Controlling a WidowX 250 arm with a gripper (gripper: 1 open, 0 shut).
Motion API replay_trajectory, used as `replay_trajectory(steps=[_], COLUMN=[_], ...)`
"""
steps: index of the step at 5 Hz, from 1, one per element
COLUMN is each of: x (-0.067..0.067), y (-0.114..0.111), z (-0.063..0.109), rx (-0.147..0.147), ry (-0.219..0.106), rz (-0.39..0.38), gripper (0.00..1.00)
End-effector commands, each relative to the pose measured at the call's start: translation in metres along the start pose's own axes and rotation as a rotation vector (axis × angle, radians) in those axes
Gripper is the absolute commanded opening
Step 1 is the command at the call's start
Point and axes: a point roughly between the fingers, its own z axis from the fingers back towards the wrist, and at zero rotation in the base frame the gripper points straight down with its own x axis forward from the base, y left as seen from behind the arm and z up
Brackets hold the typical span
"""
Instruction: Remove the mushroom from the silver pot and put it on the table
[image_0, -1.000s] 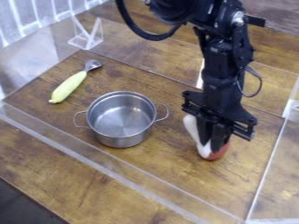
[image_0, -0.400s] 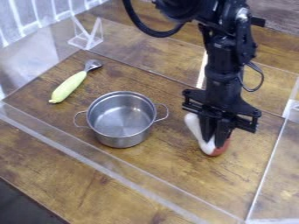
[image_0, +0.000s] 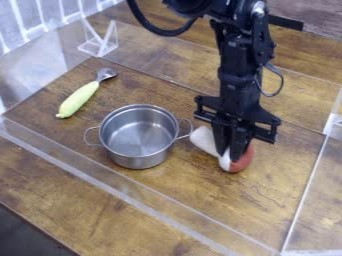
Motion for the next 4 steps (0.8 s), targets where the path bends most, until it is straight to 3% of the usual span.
replay_trajectory(steps=[1, 4], x=[0.01, 0.004], y=[0.025, 0.046], z=[0.02, -0.002], rx=[0.025, 0.04], ry=[-0.018, 0.002], rz=[-0.015, 0.126], gripper=[0.0, 0.0])
